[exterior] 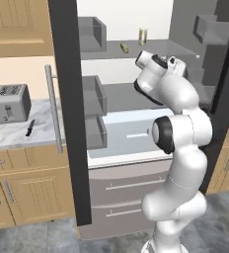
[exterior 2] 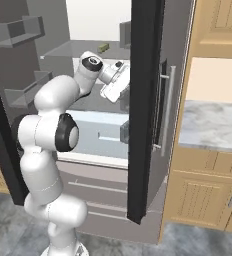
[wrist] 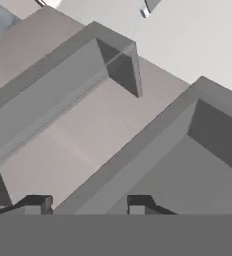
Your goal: Retrieve the butter from the fridge and place it on a plate on the dining table. Then retrieve the butter knife by the fridge and place it near the plate.
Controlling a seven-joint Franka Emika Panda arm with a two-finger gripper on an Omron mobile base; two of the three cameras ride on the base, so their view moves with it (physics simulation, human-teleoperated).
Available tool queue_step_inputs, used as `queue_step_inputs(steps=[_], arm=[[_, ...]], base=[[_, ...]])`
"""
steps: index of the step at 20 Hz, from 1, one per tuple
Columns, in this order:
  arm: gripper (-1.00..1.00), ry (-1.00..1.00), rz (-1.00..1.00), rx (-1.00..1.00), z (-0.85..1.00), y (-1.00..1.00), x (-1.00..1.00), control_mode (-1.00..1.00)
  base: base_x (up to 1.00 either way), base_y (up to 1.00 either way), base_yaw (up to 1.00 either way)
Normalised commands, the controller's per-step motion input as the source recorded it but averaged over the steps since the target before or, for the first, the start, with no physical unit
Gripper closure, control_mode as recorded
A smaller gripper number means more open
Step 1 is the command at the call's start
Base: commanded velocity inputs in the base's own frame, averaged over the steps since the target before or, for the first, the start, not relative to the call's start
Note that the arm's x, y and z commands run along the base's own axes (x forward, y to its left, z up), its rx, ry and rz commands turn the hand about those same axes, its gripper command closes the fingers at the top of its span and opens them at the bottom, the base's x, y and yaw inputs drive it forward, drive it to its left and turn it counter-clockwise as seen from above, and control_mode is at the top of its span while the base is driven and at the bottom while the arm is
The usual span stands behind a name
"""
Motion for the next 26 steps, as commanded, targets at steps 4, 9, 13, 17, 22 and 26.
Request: queue_step_inputs(steps=[4,9,13,17,22,26], arm=[[-1.00,0.00,-0.08,0.00,-0.17,-1.00,-0.60,-1.00],[-1.00,-0.08,0.00,0.02,-0.19,-1.00,-0.83,-1.00],[-1.00,-0.12,0.09,0.10,-0.23,-0.21,-0.68,-1.00],[-1.00,-0.16,0.22,0.05,-0.11,0.00,-0.45,-1.00],[-1.00,-0.40,0.29,0.10,0.05,0.27,-0.64,-1.00],[-1.00,-0.33,0.28,0.20,0.05,0.74,-0.54,-1.00]], base=[[0.00,0.00,0.00],[0.00,0.00,0.00],[0.00,0.00,0.00],[0.00,0.00,0.00],[0.00,0.00,0.00],[0.00,0.00,0.00]])
